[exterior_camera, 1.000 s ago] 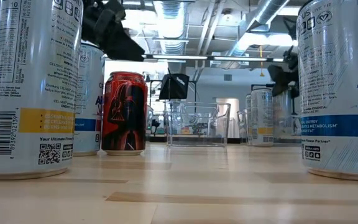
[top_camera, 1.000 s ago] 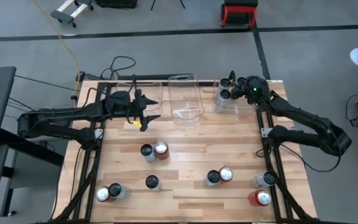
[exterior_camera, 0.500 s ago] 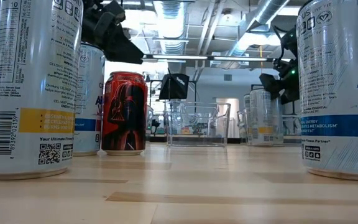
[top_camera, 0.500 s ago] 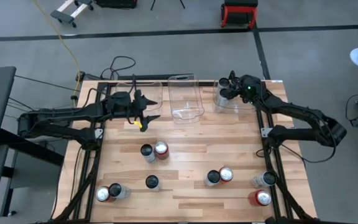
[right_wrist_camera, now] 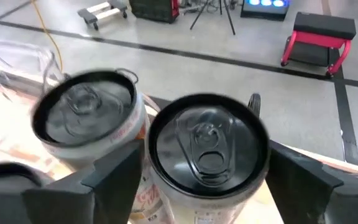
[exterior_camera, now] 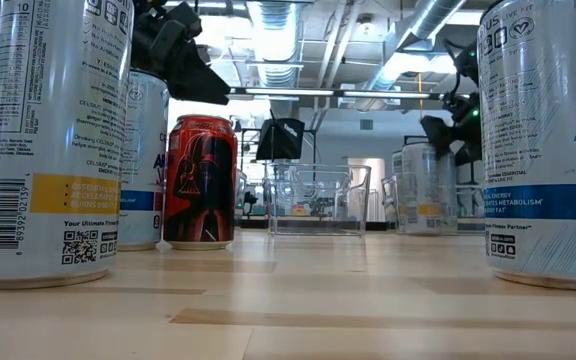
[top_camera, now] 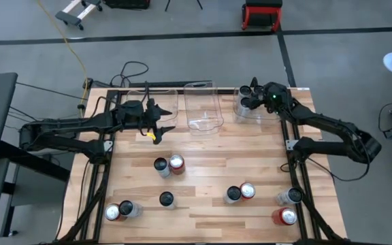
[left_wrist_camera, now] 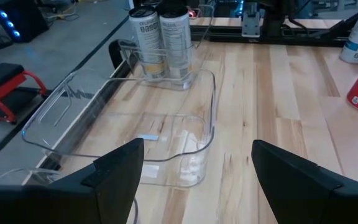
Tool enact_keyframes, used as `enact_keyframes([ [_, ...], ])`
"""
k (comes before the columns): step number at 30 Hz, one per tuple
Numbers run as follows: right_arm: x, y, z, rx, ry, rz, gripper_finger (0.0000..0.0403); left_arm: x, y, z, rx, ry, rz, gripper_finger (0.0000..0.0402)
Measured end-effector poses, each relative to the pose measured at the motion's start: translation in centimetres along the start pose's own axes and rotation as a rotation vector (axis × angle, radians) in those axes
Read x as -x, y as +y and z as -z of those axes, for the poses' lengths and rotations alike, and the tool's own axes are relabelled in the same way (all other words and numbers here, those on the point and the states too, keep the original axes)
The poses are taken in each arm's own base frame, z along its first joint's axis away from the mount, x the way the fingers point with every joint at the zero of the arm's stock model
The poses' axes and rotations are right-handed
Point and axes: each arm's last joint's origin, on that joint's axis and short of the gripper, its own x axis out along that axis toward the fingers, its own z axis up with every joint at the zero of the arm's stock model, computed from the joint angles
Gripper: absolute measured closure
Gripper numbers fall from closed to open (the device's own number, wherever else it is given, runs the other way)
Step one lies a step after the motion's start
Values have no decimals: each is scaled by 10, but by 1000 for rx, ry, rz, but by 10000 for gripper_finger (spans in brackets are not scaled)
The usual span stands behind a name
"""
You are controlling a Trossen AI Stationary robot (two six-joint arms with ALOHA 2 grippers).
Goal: Sort soda cans
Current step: Put the white-yellow soda can into the right transparent bin
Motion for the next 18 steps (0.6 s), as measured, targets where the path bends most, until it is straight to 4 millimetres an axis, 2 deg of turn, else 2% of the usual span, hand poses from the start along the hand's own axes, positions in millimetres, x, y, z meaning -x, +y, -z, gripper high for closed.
enact_keyframes([
  [4,15,0,-8,-29,-68,-26,53,0,0,1,-3,12,1,109],
  [10,50,3,-18,-44,-179,-117,52,0,0,2,-7,19,3,109],
  [18,100,9,-14,-20,-247,-311,58,4,-3,7,-23,81,18,109],
])
